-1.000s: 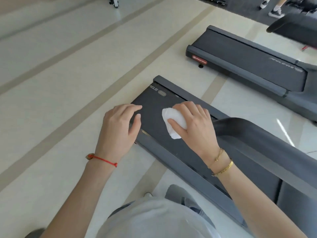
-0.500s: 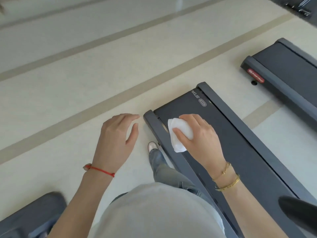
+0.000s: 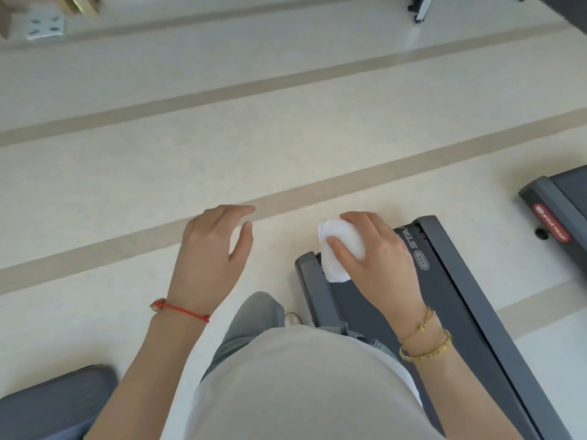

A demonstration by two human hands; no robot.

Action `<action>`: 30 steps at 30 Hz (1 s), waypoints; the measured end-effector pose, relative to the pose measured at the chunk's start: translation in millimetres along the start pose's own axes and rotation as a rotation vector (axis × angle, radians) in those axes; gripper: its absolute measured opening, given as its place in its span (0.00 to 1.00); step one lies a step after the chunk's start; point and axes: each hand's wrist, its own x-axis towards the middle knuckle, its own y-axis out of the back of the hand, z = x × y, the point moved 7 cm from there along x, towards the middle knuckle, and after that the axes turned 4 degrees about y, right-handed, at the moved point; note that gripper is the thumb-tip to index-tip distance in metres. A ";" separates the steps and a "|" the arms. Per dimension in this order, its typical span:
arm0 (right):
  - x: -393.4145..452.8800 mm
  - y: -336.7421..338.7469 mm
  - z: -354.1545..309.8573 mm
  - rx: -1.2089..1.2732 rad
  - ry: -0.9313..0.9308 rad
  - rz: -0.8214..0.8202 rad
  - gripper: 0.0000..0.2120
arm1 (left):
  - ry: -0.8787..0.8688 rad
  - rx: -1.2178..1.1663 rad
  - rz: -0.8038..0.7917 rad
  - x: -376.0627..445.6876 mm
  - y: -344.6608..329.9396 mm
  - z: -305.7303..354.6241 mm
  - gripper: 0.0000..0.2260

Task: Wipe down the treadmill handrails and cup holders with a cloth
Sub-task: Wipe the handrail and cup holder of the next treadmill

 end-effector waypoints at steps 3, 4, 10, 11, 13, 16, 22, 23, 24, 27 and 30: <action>42.6 -11.1 6.3 0.022 0.008 -0.030 0.17 | 0.032 0.003 -0.008 38.3 -4.4 -13.5 0.12; 56.1 -15.6 8.3 0.023 0.009 -0.035 0.17 | 0.036 0.002 -0.012 51.7 -6.9 -17.7 0.12; 148.1 -49.1 29.4 0.024 -0.045 -0.022 0.15 | 0.035 -0.017 -0.071 157.0 -36.0 -46.8 0.11; 165.1 -53.8 32.8 0.024 -0.056 -0.010 0.15 | 0.031 -0.020 -0.081 177.3 -40.3 -51.7 0.10; 200.1 -62.8 38.6 0.017 -0.084 0.010 0.15 | 0.004 -0.022 -0.109 220.2 -47.5 -59.9 0.10; 252.0 -70.7 46.6 0.015 -0.148 0.050 0.15 | -0.063 -0.027 -0.152 287.7 -54.6 -65.5 0.12; 328.3 -76.4 64.5 -0.017 -0.300 0.124 0.16 | -0.194 -0.018 -0.248 404.5 -75.3 -67.0 0.11; 336.3 -75.9 68.4 -0.021 -0.328 0.133 0.15 | -0.212 -0.019 -0.265 419.7 -79.5 -65.3 0.11; 343.0 -75.3 71.9 -0.023 -0.353 0.144 0.15 | -0.230 -0.022 -0.283 433.6 -84.3 -63.1 0.11; 361.6 -74.7 85.8 -0.030 -0.431 0.171 0.14 | -0.270 -0.042 -0.346 472.2 -104.3 -53.9 0.11; 380.7 -72.7 106.6 -0.033 -0.501 0.194 0.15 | -0.317 -0.058 -0.395 508.1 -128.2 -40.9 0.10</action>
